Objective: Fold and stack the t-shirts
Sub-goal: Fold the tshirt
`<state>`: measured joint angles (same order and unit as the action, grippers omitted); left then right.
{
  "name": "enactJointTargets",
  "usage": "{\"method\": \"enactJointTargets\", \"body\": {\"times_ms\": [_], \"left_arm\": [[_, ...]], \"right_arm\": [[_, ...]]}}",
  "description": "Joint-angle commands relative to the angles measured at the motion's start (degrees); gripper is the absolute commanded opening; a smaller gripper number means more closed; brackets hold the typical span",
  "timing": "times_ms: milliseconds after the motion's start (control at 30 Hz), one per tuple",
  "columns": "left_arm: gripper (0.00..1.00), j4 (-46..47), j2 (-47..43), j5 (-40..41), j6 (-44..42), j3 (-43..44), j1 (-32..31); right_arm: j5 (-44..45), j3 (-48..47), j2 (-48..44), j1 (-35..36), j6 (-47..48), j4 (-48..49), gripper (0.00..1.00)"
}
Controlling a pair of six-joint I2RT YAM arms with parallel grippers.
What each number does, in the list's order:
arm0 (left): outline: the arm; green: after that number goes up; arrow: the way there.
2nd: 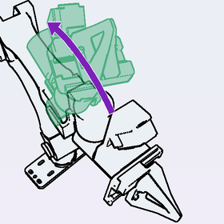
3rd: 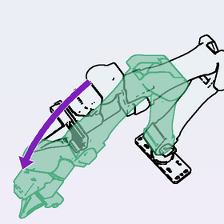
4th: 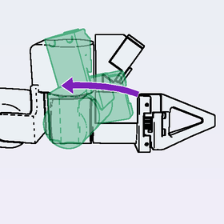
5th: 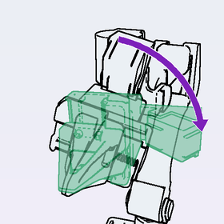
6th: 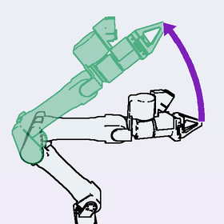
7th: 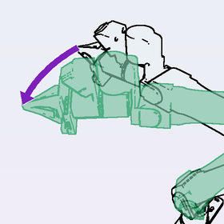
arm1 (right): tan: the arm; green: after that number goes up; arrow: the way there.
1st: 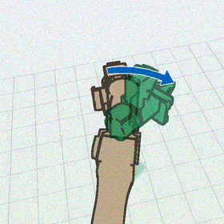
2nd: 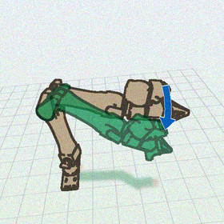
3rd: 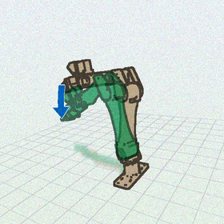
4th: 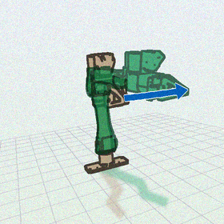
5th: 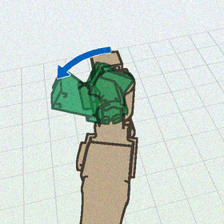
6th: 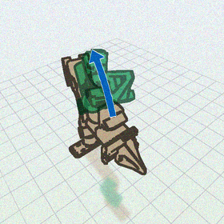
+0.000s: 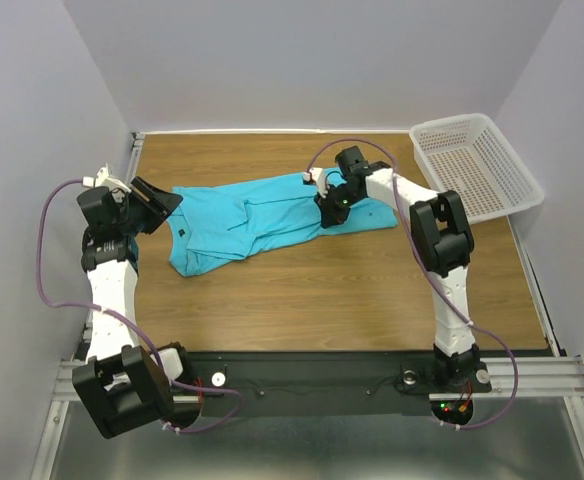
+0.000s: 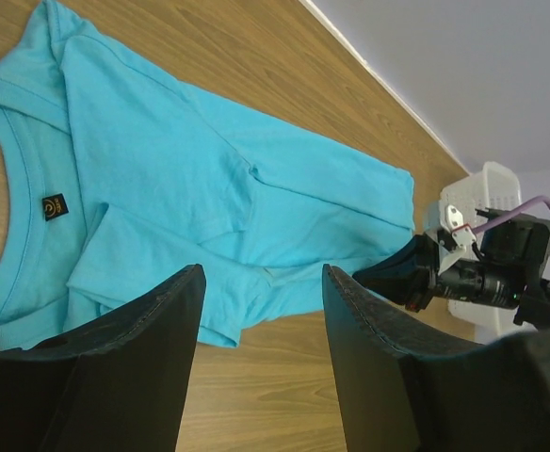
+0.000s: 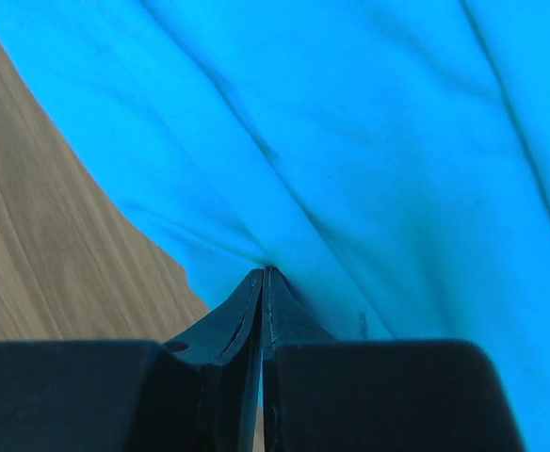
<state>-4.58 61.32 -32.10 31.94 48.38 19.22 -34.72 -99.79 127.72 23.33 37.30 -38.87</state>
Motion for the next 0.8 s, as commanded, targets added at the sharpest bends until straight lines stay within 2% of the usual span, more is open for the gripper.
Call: {"method": "enactJointTargets", "body": {"times_ms": [0,233,367,533,700,767], "left_arm": [[0.64,0.2,-1.9,-0.5,-1.4,-1.0,0.2],[0.64,1.2,-2.7,-2.6,0.0,-3.7,0.2],[0.64,0.5,-2.9,-2.9,-0.5,-4.1,0.2],[0.64,-1.3,-2.8,-3.1,-0.7,-4.4,0.1],[0.64,-3.7,-3.4,-2.9,1.8,-7.2,0.2],[0.63,-4.2,-3.7,-4.0,3.0,-8.6,0.2]], "right_arm": [[1.2,-3.8,1.6,0.5,-1.9,1.4,0.08],[-1.0,-10.3,4.8,0.8,-5.3,1.5,0.09],[-2.5,-7.6,1.8,0.8,-1.9,1.3,0.13],[0.2,-3.3,-1.7,0.8,1.8,0.6,0.18],[1.3,-1.5,-3.9,0.7,1.3,0.6,0.19],[3.2,-2.8,-3.4,0.7,0.0,0.7,0.22]]}}
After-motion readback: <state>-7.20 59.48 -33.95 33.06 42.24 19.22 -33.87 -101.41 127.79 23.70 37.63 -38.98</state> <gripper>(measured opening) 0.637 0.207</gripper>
